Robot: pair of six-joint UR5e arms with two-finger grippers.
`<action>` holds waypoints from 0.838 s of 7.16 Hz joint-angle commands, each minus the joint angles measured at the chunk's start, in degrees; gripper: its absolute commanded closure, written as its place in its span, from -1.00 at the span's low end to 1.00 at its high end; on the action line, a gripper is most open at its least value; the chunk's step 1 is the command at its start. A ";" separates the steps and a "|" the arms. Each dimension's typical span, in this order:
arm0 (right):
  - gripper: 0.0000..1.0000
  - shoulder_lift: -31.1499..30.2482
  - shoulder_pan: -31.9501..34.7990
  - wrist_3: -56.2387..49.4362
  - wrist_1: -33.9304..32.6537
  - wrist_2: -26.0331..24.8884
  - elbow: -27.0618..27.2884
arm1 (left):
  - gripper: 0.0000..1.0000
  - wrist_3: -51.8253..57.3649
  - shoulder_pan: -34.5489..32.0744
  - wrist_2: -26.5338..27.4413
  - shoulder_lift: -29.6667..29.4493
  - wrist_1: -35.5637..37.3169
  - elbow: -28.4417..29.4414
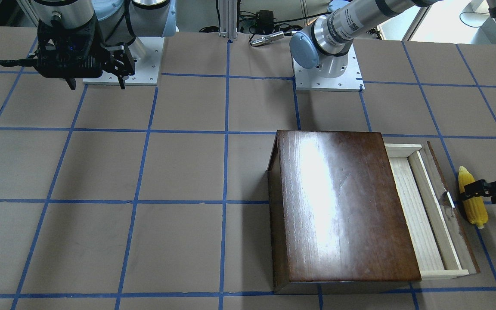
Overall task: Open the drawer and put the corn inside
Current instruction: 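Release the handle and lower the left gripper onto the yellow corn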
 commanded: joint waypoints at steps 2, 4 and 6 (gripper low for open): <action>-1.00 0.00 0.00 0.00 0.00 0.00 0.00 | -1.00 -0.43 0.01 0.87 -3.52 3.42 -0.06; -1.00 0.00 0.00 0.00 0.00 0.00 0.00 | -1.00 -1.14 -0.16 0.95 -3.26 3.43 0.03; -1.00 0.00 0.00 0.00 0.00 0.00 0.00 | -1.00 -1.14 -0.34 0.95 -3.17 3.43 0.03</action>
